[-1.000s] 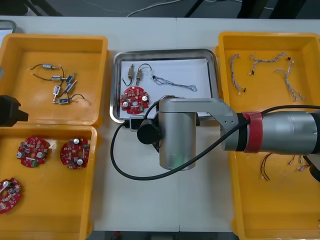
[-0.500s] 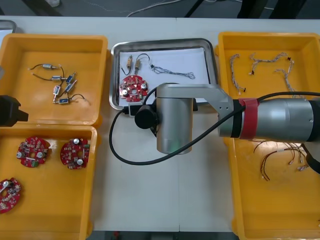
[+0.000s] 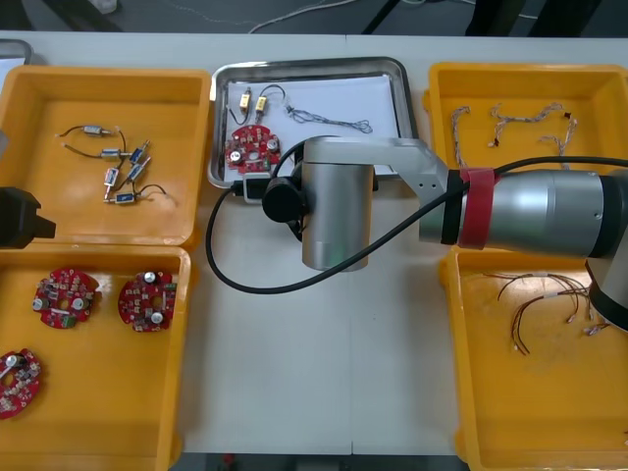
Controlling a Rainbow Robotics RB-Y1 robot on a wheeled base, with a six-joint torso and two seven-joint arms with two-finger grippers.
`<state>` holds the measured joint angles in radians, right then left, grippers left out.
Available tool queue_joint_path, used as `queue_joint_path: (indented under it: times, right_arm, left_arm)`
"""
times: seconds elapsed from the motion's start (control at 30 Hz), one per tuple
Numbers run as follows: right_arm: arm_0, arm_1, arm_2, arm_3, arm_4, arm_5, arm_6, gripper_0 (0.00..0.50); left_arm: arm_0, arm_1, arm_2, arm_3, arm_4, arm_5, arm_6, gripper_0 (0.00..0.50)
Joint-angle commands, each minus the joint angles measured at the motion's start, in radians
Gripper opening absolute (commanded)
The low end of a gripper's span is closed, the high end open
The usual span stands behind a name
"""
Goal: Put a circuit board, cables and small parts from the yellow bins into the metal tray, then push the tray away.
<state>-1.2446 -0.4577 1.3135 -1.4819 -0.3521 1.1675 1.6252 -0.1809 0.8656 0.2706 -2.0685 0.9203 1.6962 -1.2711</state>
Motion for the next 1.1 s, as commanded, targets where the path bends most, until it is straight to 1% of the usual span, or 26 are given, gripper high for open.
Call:
queue_joint_path:
  times: [0.03, 0.43, 0.63, 0.67, 0.7, 0.73, 0.77, 0.8, 0.83, 0.87, 0.97, 1.1]
  right_arm:
    - [-0.072, 0.027, 0.007, 0.058, 0.01, -0.074, 0.019, 0.0]
    - [-0.085, 0.033, 0.007, 0.21, 0.044, -0.252, 0.018, 0.0]
    - [-0.085, 0.034, 0.007, 0.226, 0.044, -0.269, 0.022, 0.0]
    - [-0.084, 0.036, 0.007, 0.226, 0.044, -0.267, 0.022, 0.007]
    - [-0.084, 0.036, 0.007, 0.226, 0.044, -0.267, 0.024, 0.072]
    - [-0.084, 0.036, 0.007, 0.222, 0.042, -0.262, 0.024, 0.192]
    - [-0.084, 0.036, 0.007, 0.222, 0.038, -0.261, 0.024, 0.262]
    - [-0.084, 0.036, 0.007, 0.221, 0.021, -0.256, 0.025, 0.393]
    - [-0.084, 0.037, 0.006, 0.221, 0.01, -0.252, 0.028, 0.47]
    - [-0.085, 0.037, 0.003, 0.221, 0.004, -0.25, 0.03, 0.5]
    - [-0.084, 0.036, 0.003, 0.209, -0.004, -0.221, 0.036, 0.5]
    - [-0.084, 0.036, -0.02, 0.157, -0.004, -0.117, 0.045, 0.5]
  left_arm:
    - [0.014, 0.035, 0.019, -0.028, -0.009, -0.001, -0.027, 0.5]
    - [0.014, 0.035, 0.019, -0.028, -0.009, -0.001, -0.027, 0.5]
    - [0.014, 0.035, 0.019, -0.028, -0.009, -0.001, -0.027, 0.5]
    - [0.014, 0.035, 0.019, -0.028, -0.009, -0.001, -0.027, 0.5]
    - [0.014, 0.035, 0.019, -0.028, -0.009, -0.001, -0.027, 0.5]
    - [0.014, 0.035, 0.019, -0.028, -0.009, -0.001, -0.027, 0.5]
    - [0.014, 0.035, 0.019, -0.028, -0.009, -0.001, -0.027, 0.5]
    - [0.014, 0.035, 0.019, -0.028, -0.009, -0.001, -0.027, 0.5]
    - [0.014, 0.035, 0.019, -0.028, -0.009, -0.001, -0.027, 0.5]
    - [0.014, 0.035, 0.019, -0.028, -0.009, -0.001, -0.027, 0.5]
    - [0.014, 0.035, 0.019, -0.028, -0.009, -0.001, -0.027, 0.5]
    - [0.014, 0.035, 0.019, -0.028, -0.009, -0.001, -0.027, 0.5]
